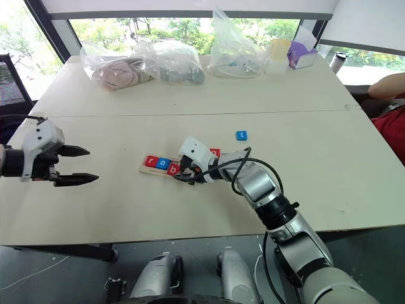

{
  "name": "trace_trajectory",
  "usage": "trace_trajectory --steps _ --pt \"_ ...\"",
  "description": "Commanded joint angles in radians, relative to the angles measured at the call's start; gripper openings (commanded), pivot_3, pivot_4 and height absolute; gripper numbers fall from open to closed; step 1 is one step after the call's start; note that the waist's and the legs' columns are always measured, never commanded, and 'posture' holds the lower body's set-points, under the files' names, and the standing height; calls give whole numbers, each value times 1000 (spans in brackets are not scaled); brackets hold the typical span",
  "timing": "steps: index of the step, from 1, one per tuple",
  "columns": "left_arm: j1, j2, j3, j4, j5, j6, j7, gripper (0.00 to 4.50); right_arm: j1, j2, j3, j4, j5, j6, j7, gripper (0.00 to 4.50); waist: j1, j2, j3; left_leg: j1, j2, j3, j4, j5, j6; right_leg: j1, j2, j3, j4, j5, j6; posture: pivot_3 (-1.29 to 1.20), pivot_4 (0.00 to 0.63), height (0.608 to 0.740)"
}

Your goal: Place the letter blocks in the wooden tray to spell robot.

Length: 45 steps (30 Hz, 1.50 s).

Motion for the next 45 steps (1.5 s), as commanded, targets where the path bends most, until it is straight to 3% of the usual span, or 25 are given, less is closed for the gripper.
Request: trace_trajectory --steps 1,44,45 --pt "26 -16 49 -62 -23 14 12 4500 -47 16 9 36 -27 -33 -3 1132 -1 0 0 0 0 0 0 0 0 0 0 0 0 0 0 0 150 740" --pt "68 -94 60 -129 -37 58 93 4500 -174 160 29 324 -111 -130 60 1132 -8 0 0 2 4 -3 -2 0 0 -1 5 -1 4 0 0 0 150 740" --pt "68 -95 59 -130 -37 58 94 4500 -172 159 29 322 -111 -131 61 1932 -8 0 0 2 4 -3 -2 0 0 -1 4 -1 4 0 0 0 150 740"
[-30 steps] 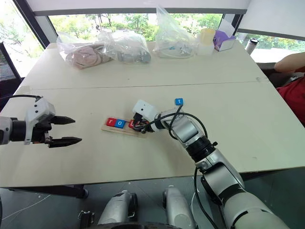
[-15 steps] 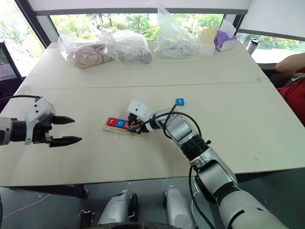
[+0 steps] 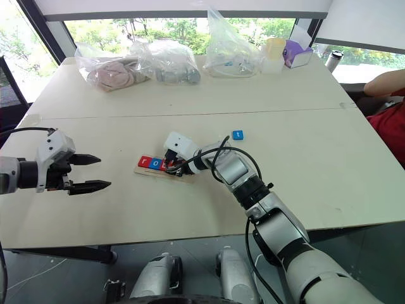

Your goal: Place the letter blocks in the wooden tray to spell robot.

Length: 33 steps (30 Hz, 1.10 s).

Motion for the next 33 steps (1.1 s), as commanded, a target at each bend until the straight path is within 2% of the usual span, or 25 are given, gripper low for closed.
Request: trace_trajectory --steps 1,5,6,12,16,20,23,28,33 --pt "-3 0 24 -19 -2 -2 6 4500 -12 11 -6 -5 -6 -5 0 2201 0 0 0 0 0 0 0 0 0 0 0 0 0 0 0 0 150 740" --pt "-7 -4 19 -14 1 -4 7 4500 -28 16 -44 -11 7 -6 -19 4116 1 0 0 0 0 0 0 0 0 0 0 0 0 0 0 0 150 740" --pt "-10 -5 16 -10 2 -6 7 4500 -37 21 -64 -12 22 -7 -22 4474 2 0 0 0 0 0 0 0 0 0 0 0 0 0 0 0 150 740" --pt "-35 -13 1 3 7 -12 7 4500 -71 36 -155 -47 65 8 -56 4474 3 0 0 0 -1 0 0 0 0 0 -1 0 0 0 0 0 150 740" --pt "-64 -23 11 -16 -28 17 4 4500 -43 3 -229 -210 100 74 -94 4474 5 0 0 -1 0 -1 -1 0 0 -1 -2 0 -1 0 0 0 150 740" --pt "-105 -39 29 -55 -84 72 11 4500 50 -38 -321 -434 144 172 -168 4474 7 0 0 -2 -1 -2 -1 0 0 -1 -3 -1 -1 0 0 0 150 740" --pt "-146 -58 55 -125 -191 158 11 4500 253 -65 -389 -630 125 276 -294 4474 9 -3 -2 -2 -2 -2 -1 0 0 0 -3 -1 -2 0 0 0 150 740" --pt "-181 -65 43 -195 -265 218 22 4500 418 28 -439 -728 103 277 -498 4474 -8 -1 0 -1 -1 0 -1 0 0 0 -1 1 -2 0 0 0 150 740" --pt "-250 -88 -2 -165 -247 218 44 4500 413 124 -452 -631 63 281 -672 4474 -21 -1 -1 1 0 -3 -1 1 -2 1 2 0 1 1 -1 0 150 740"
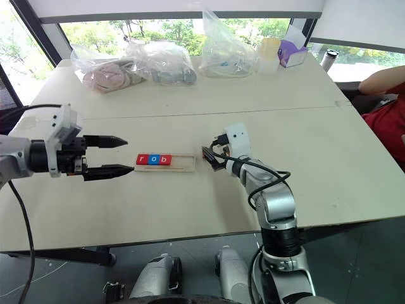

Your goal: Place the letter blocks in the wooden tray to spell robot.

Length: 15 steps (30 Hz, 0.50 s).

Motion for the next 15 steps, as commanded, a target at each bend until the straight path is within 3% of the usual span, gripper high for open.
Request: trace_trajectory --steps 1,15 --pt "-27 -1 -22 15 6 -5 4 4500 -36 42 -15 63 -15 -26 -86 4474 -2 0 0 0 0 0 0 0 0 0 0 0 0 0 0 0 150 740" --pt "-15 41 -59 60 86 -64 -38 4500 -65 79 62 285 -59 -93 -186 4474 -1 0 0 -2 -1 1 -1 0 0 0 -2 0 -2 -1 2 0 150 740"
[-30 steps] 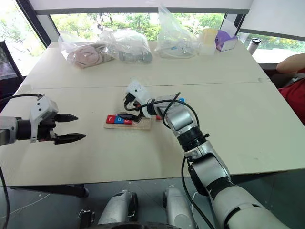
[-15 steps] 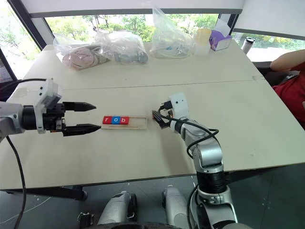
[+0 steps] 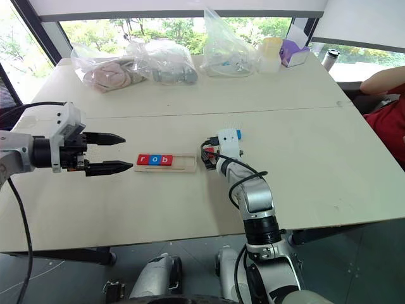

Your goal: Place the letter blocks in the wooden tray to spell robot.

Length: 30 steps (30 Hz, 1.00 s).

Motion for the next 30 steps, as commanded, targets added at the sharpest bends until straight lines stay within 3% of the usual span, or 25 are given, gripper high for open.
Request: trace_trajectory --steps 1,4,10,18,23,29,30 --pt "5 14 2 -8 15 -20 -8 4500 9 2 33 30 -24 -18 -16 4241 0 0 0 0 0 0 0 0 0 0 0 0 0 0 0 0 150 740" --pt "6 13 2 -6 22 -23 -10 4500 21 0 42 49 -22 -44 -12 3243 0 0 0 0 0 0 0 0 0 0 0 0 0 0 0 0 150 740" --pt "6 10 0 7 33 -31 -13 4500 22 2 14 37 -10 -57 -26 51 0 0 0 0 0 0 0 0 0 1 0 0 0 0 0 0 150 740" --pt "11 3 -9 19 48 -43 -15 4500 45 23 -75 -79 93 -31 6 51 3 0 0 0 0 -1 0 0 0 0 0 0 0 0 0 0 150 740" --pt "20 15 -12 27 55 -51 -30 4500 125 71 -290 -402 350 345 14 51 3 0 0 -1 0 -1 -1 0 0 0 -1 0 0 0 1 0 150 740" --pt "-11 4 -44 58 73 -69 -52 4500 170 67 -350 -588 432 738 18 51 1 0 0 0 0 -2 -1 0 0 0 -2 -1 0 0 0 0 150 740" --pt "-16 3 -51 63 77 -73 -55 4500 165 85 -362 -591 434 769 13 485 0 0 0 0 1 -2 -1 0 0 0 -2 -1 0 0 0 0 150 740"
